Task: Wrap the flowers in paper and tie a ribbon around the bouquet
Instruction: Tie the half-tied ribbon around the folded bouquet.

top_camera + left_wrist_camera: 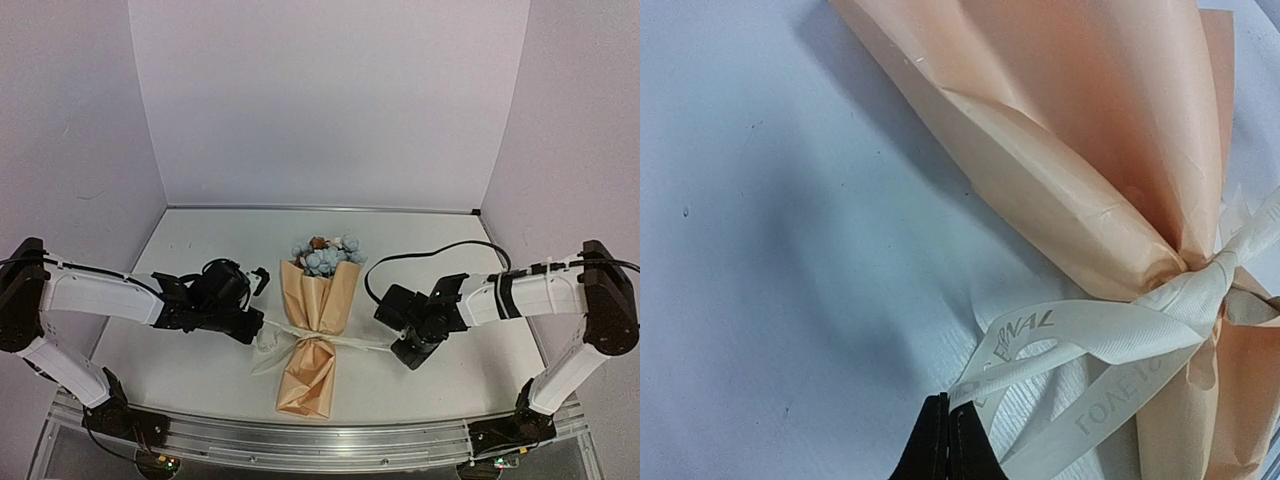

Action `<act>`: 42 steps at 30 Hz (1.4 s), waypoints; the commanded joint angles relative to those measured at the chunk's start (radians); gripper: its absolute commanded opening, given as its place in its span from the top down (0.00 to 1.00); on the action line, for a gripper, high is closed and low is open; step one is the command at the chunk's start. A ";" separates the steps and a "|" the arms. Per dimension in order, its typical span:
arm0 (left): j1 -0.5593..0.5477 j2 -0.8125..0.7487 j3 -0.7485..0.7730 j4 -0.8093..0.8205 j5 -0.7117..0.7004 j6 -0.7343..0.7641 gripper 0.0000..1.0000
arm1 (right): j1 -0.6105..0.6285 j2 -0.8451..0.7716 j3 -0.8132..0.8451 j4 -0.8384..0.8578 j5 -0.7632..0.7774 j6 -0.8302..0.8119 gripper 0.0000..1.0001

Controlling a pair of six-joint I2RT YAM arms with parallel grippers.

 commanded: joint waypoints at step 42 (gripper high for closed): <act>-0.011 -0.131 -0.064 0.154 0.015 0.053 0.78 | -0.070 -0.183 -0.181 0.029 -0.243 0.157 0.68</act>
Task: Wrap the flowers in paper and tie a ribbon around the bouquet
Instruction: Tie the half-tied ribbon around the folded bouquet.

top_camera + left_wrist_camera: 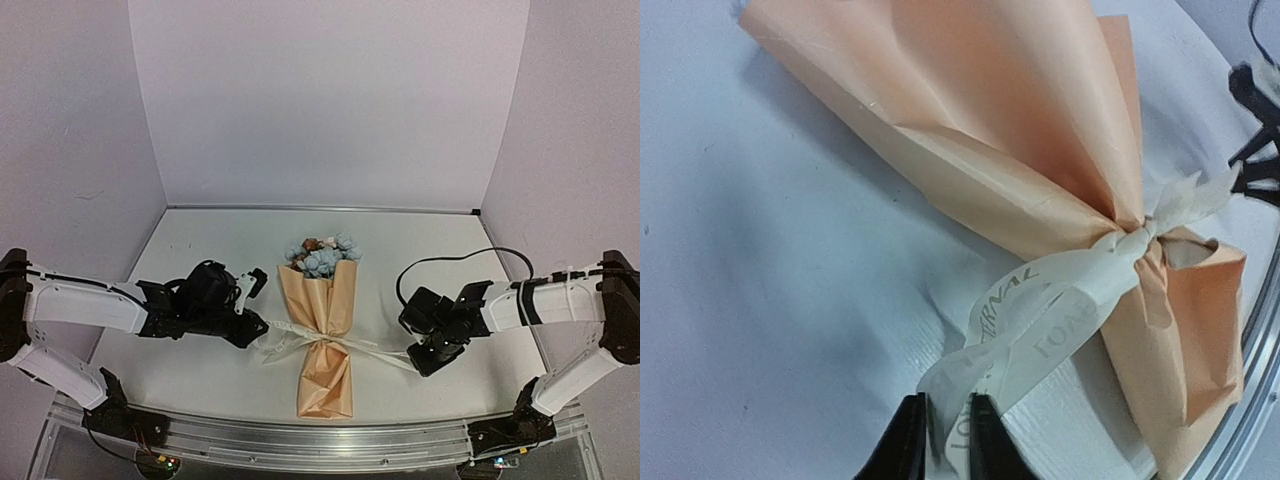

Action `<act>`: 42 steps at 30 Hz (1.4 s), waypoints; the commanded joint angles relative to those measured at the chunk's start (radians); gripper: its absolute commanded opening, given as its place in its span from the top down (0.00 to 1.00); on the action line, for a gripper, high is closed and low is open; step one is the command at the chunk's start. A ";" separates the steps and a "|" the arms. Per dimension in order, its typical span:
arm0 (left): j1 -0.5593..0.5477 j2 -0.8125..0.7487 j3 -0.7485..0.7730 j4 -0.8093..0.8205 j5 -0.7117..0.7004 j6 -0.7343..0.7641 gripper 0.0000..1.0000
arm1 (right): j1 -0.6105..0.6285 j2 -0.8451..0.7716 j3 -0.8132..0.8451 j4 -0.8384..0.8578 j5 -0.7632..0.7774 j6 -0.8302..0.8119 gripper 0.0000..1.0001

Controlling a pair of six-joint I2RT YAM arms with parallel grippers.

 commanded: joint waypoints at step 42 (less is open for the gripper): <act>-0.048 -0.088 -0.015 0.119 -0.027 0.016 0.63 | -0.018 0.205 0.291 0.184 -0.236 -0.571 0.57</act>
